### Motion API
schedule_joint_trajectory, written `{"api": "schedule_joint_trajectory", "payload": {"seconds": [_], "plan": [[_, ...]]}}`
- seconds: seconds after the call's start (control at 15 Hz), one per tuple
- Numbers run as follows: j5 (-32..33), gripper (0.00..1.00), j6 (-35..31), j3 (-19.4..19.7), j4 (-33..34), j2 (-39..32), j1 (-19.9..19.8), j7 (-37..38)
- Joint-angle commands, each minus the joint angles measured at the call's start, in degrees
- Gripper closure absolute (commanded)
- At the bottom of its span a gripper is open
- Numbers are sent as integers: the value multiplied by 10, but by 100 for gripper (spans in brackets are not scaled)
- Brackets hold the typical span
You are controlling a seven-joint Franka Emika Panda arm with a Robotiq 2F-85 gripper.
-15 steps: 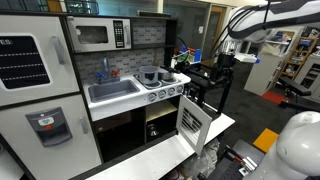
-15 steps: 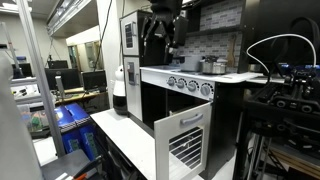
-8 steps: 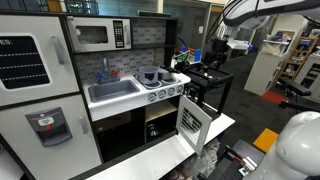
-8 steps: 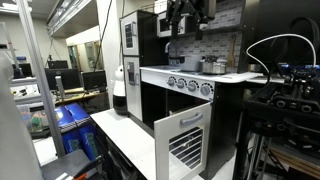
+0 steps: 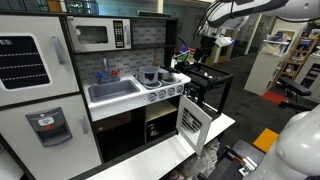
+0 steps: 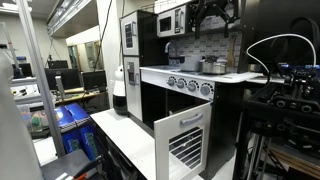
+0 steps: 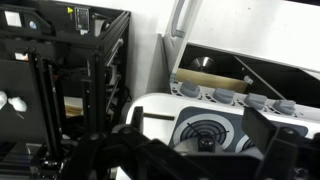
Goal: Remove the grey lid from the silver pot and place it on top of the grey pot
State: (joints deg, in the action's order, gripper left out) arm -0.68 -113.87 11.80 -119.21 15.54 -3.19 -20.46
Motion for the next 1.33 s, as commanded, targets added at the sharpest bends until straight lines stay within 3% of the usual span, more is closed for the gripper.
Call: {"api": "schedule_joint_trajectory", "payload": {"seconds": [0.0,0.53,1.27], "plan": [[-18,0,-21,2,39,-44,2,-66],[-7,0,-16,-8,33,-39,-7,-45],[-19,0,-38,-32,134,-142,1,-54]]}}
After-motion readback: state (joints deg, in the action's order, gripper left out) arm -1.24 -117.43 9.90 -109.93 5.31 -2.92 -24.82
